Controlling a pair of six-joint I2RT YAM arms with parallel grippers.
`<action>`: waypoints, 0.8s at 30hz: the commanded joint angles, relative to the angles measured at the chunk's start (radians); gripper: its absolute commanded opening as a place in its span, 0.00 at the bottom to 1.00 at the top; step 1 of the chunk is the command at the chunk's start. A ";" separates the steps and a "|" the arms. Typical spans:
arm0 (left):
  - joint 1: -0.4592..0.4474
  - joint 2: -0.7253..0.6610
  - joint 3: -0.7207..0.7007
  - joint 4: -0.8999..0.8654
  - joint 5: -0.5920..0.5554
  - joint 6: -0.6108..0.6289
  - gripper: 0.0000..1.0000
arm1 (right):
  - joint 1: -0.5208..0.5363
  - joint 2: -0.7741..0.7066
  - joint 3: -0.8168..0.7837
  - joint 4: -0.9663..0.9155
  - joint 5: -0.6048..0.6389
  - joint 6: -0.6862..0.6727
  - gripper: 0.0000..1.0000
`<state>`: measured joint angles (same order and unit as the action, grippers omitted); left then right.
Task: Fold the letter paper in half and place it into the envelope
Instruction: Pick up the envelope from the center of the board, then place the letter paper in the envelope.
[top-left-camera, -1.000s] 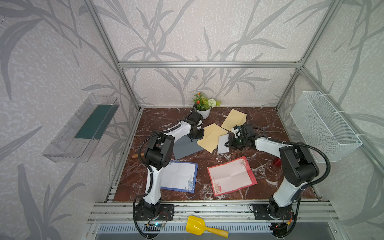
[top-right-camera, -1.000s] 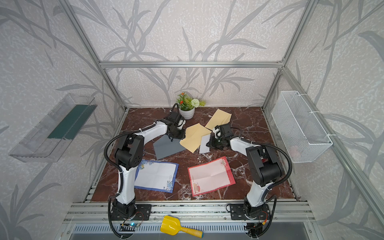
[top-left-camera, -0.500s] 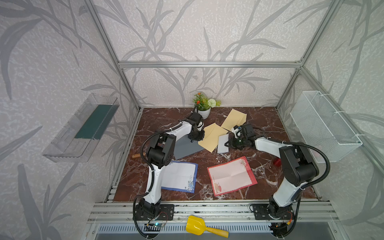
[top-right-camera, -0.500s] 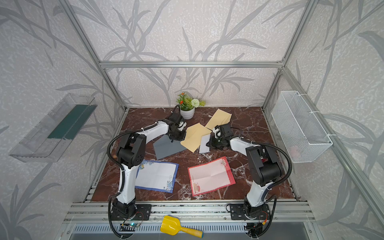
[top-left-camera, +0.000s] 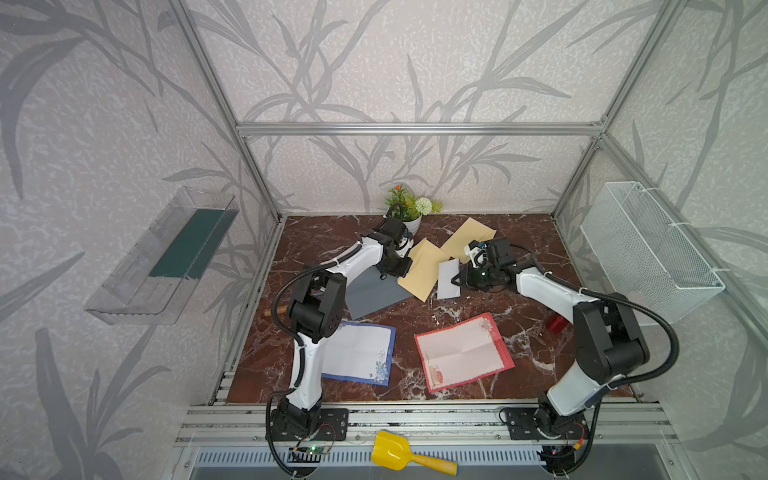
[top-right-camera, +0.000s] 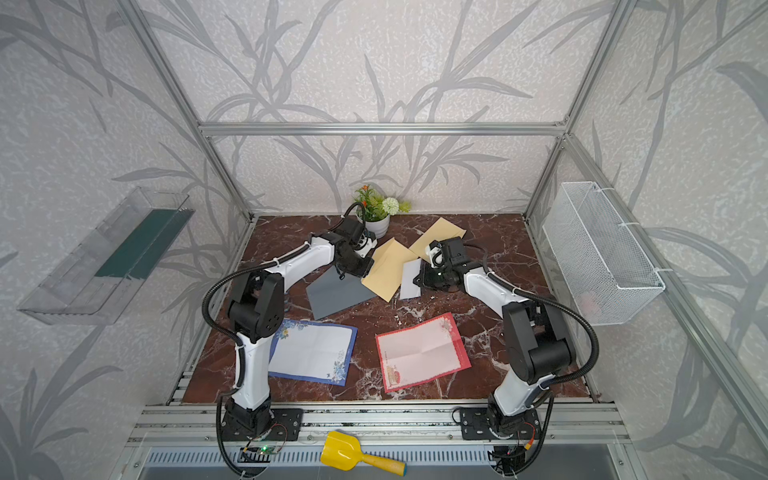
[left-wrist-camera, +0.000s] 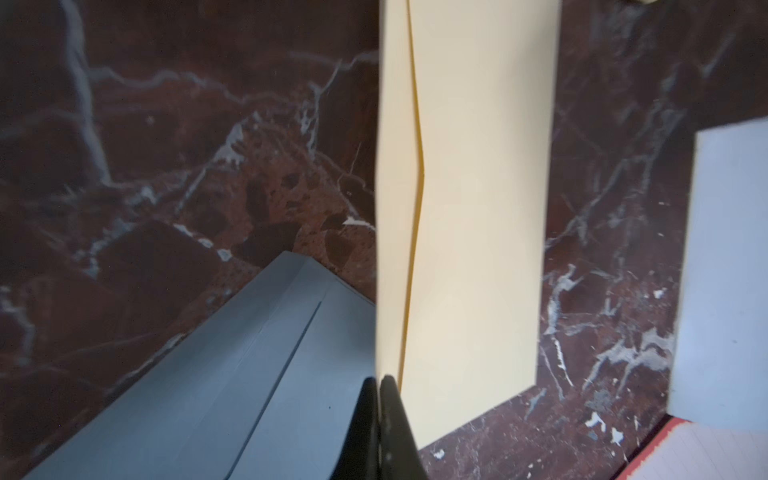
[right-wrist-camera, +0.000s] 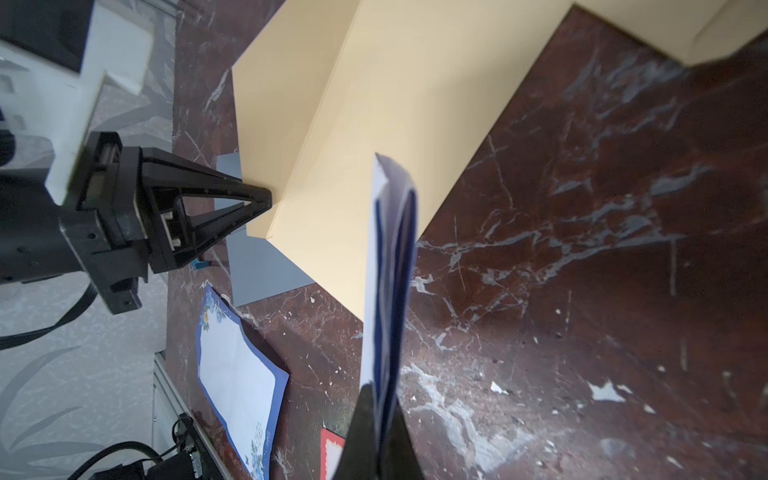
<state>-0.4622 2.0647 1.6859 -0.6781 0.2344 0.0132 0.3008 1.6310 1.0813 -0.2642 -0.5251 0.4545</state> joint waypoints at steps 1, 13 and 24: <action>-0.055 -0.139 -0.031 0.038 -0.101 0.151 0.00 | 0.000 -0.131 0.056 -0.168 0.050 -0.112 0.00; -0.085 -0.374 -0.375 0.419 0.101 0.519 0.00 | 0.116 -0.520 0.059 -0.495 0.371 -0.414 0.00; -0.073 -0.336 -0.325 0.278 0.184 0.791 0.00 | 0.373 -0.600 -0.020 -0.521 0.673 -0.769 0.00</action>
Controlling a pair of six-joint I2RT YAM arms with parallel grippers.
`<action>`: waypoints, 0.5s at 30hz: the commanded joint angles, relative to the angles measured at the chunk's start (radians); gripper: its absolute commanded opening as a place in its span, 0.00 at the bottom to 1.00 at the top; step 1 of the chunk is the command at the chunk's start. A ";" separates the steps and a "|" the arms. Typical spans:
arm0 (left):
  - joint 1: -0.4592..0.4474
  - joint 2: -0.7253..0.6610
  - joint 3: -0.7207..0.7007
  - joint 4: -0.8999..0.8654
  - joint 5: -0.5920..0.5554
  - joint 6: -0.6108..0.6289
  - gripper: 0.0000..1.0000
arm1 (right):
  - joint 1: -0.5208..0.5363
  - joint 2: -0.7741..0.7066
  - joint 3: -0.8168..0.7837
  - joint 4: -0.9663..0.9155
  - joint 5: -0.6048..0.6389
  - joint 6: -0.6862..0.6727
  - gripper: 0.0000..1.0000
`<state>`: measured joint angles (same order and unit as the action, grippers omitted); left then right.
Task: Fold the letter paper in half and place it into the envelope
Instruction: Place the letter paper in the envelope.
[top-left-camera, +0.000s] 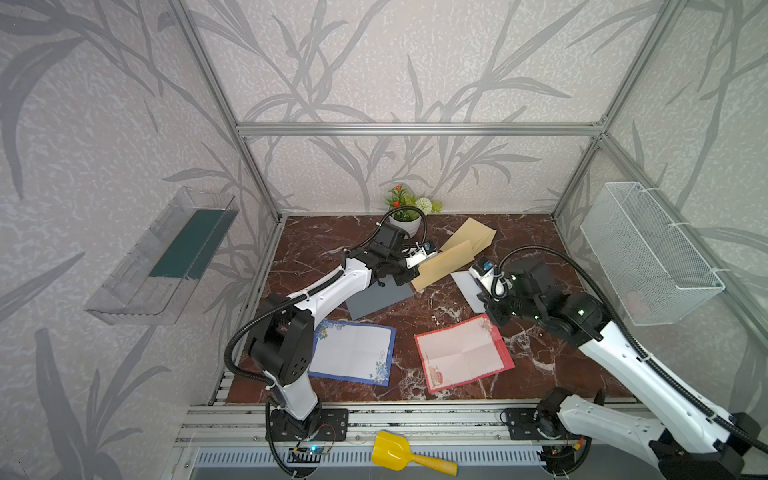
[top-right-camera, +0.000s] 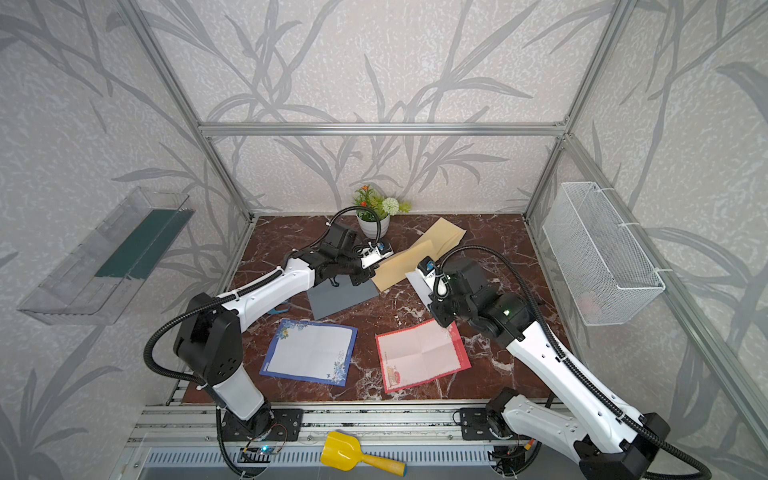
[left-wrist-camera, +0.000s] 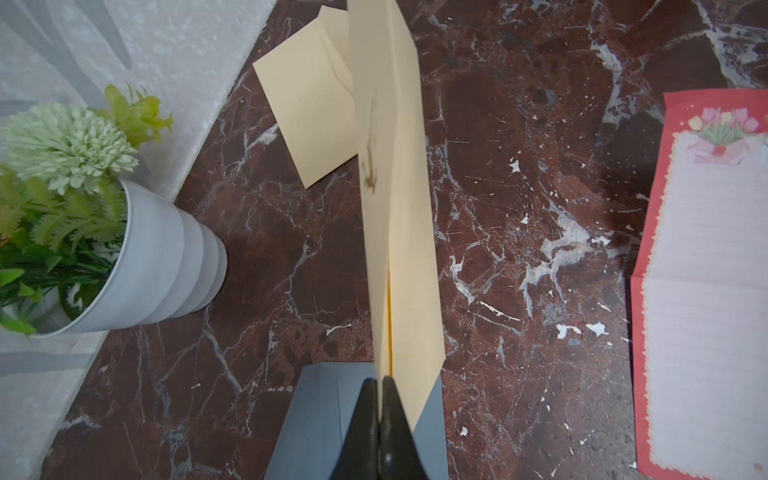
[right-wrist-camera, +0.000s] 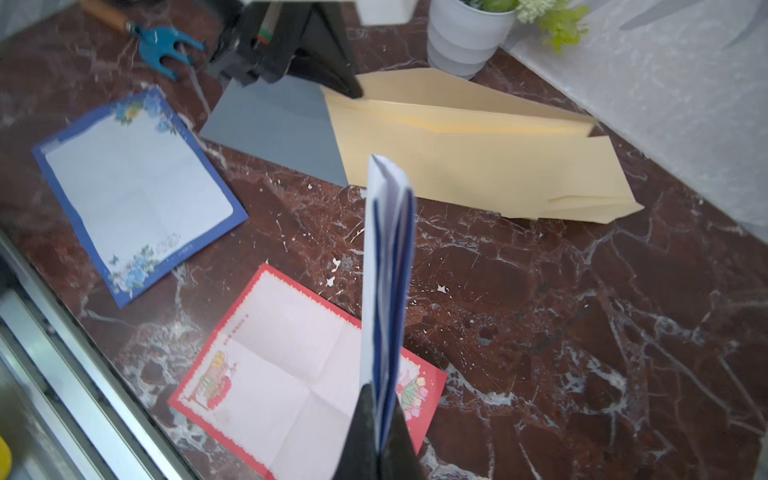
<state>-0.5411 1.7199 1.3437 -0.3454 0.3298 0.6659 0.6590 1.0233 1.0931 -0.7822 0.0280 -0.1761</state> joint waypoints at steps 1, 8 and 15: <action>0.009 0.015 0.033 -0.098 0.118 0.172 0.00 | 0.016 0.017 -0.036 0.009 0.110 -0.171 0.00; 0.014 0.089 0.162 -0.351 0.152 0.346 0.00 | 0.017 0.005 -0.132 0.171 0.048 -0.410 0.00; 0.015 0.092 0.144 -0.358 0.167 0.458 0.00 | 0.018 0.096 -0.149 0.299 0.029 -0.623 0.00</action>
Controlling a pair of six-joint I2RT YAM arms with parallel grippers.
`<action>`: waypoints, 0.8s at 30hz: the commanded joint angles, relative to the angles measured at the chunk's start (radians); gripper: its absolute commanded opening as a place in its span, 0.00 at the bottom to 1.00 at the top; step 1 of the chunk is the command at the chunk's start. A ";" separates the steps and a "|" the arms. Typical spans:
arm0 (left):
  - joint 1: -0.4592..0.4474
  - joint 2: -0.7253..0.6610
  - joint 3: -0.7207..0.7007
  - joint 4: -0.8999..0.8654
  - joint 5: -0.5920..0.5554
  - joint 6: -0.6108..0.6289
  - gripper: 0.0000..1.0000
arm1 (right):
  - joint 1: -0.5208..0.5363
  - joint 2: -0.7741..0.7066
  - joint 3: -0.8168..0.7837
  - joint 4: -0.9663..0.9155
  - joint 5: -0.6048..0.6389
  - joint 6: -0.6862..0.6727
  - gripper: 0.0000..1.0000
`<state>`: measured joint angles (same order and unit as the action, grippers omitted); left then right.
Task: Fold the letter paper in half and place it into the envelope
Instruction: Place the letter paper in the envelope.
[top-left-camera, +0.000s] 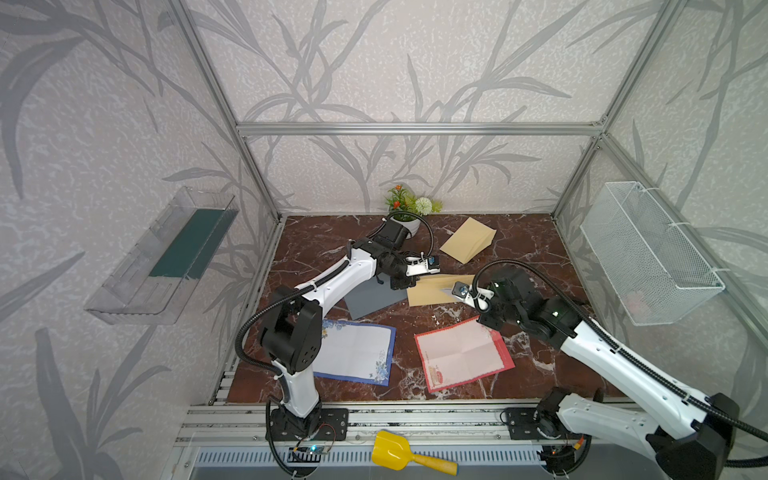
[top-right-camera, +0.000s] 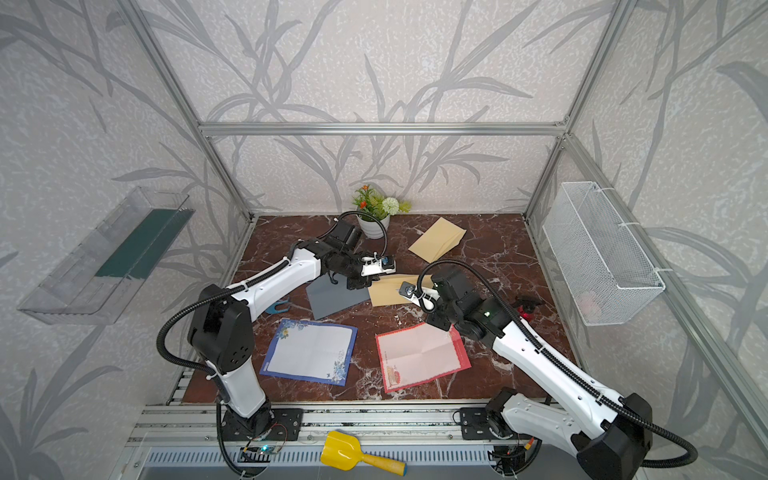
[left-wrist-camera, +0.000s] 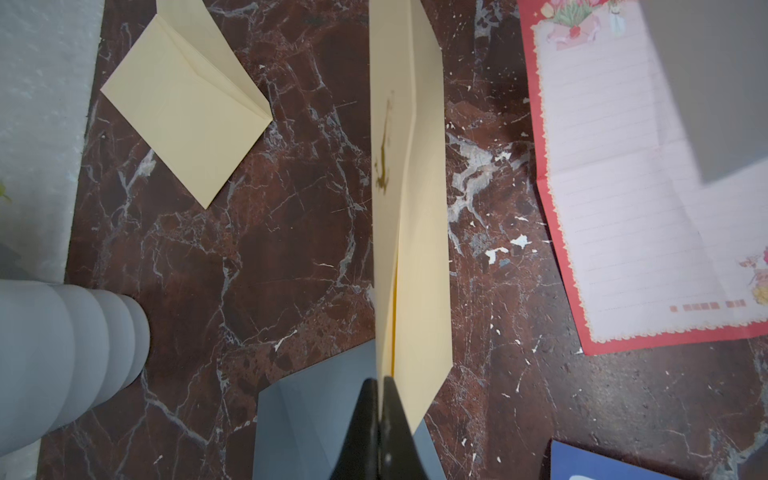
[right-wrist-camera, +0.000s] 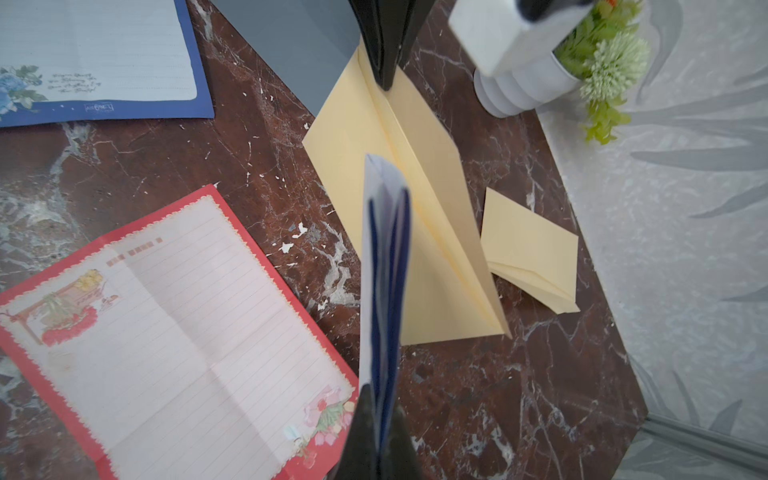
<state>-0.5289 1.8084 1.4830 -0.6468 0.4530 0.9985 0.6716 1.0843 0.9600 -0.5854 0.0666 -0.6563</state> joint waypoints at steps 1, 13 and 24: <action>0.003 0.002 -0.008 -0.050 0.046 0.154 0.00 | 0.006 0.054 -0.021 0.133 0.003 -0.170 0.00; 0.003 0.020 0.023 -0.076 0.078 0.181 0.00 | -0.025 0.136 -0.056 0.314 -0.076 -0.332 0.00; 0.003 0.057 0.096 -0.184 0.073 0.214 0.00 | -0.025 0.110 -0.110 0.428 -0.051 -0.361 0.00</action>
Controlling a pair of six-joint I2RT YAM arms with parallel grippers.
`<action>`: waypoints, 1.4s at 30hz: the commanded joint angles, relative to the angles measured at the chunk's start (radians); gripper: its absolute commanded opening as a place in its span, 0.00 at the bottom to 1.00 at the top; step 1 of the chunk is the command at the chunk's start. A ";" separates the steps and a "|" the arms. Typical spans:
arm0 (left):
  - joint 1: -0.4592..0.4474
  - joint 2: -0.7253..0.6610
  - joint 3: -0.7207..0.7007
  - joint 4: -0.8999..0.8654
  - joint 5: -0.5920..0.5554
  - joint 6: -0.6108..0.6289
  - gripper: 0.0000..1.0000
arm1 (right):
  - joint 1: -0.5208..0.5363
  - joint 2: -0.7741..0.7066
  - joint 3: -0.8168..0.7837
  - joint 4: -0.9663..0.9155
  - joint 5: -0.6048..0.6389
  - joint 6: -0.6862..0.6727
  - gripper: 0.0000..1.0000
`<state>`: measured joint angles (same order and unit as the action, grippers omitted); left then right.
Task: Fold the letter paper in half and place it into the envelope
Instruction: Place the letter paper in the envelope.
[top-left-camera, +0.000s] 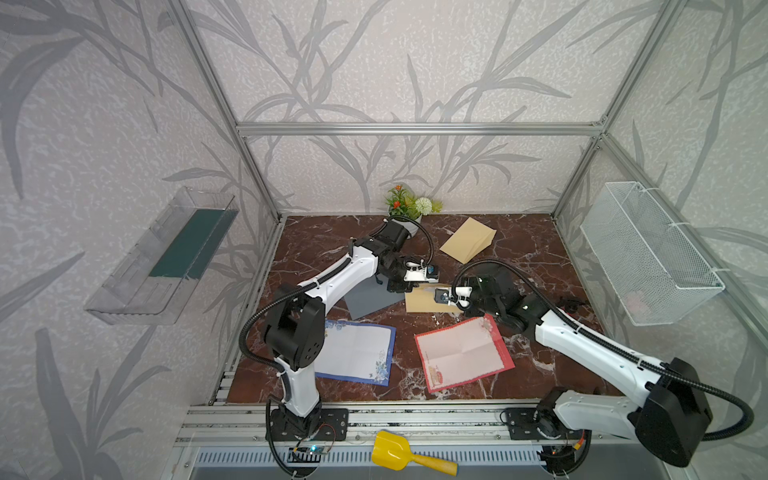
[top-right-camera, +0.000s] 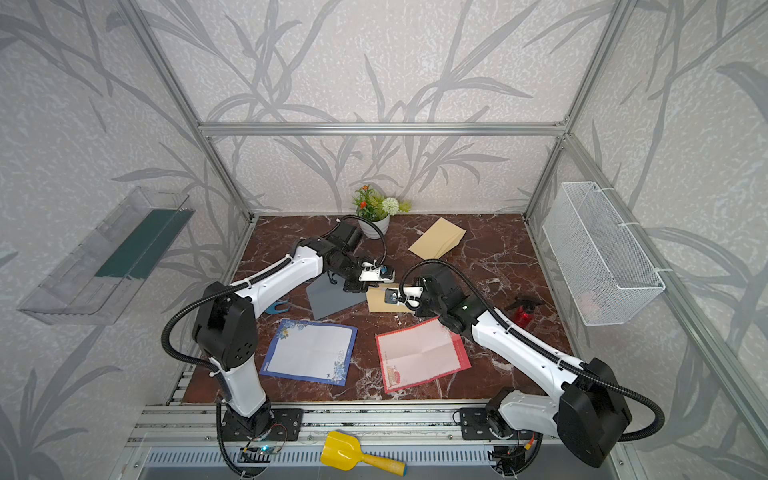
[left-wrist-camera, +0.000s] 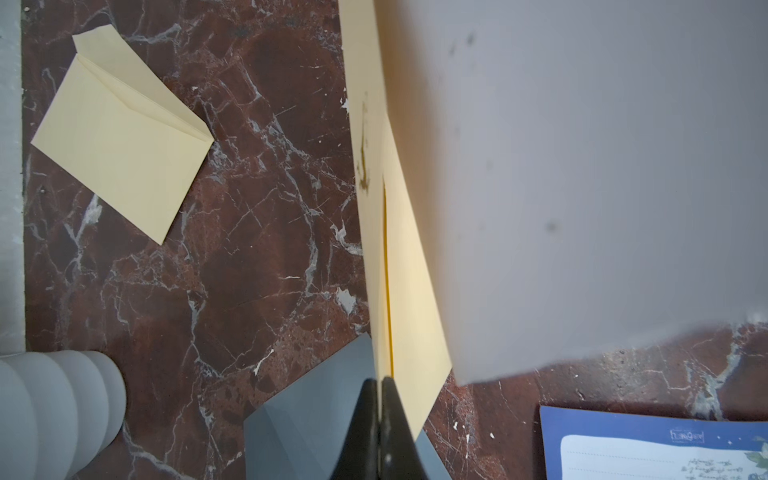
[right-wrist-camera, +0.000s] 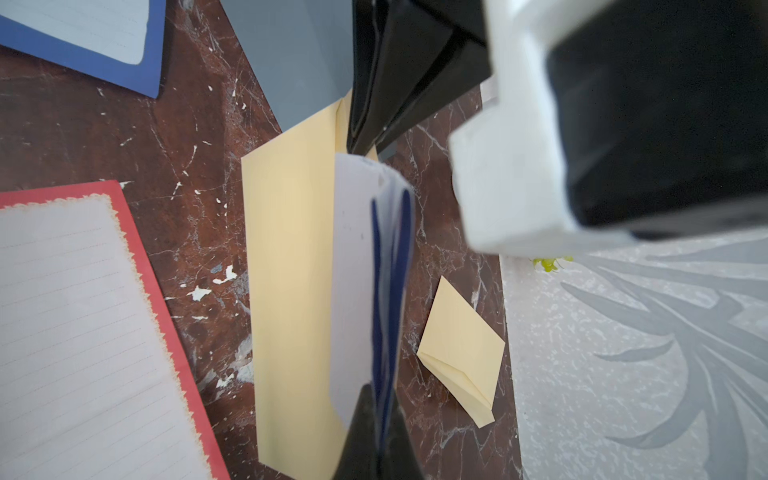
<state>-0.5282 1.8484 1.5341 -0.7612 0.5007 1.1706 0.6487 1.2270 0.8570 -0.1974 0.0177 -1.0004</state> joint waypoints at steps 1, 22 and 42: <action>0.002 0.020 0.047 -0.073 0.024 0.043 0.00 | -0.003 -0.038 -0.010 0.038 -0.005 -0.017 0.00; 0.011 0.015 0.043 -0.062 0.048 0.051 0.00 | -0.002 -0.013 -0.001 -0.021 0.004 -0.026 0.00; 0.018 0.020 0.059 -0.066 0.092 0.036 0.00 | 0.026 0.061 0.039 -0.093 0.056 0.067 0.00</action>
<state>-0.5152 1.8606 1.5558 -0.8009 0.5564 1.1950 0.6659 1.2705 0.8581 -0.2386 0.0616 -0.9737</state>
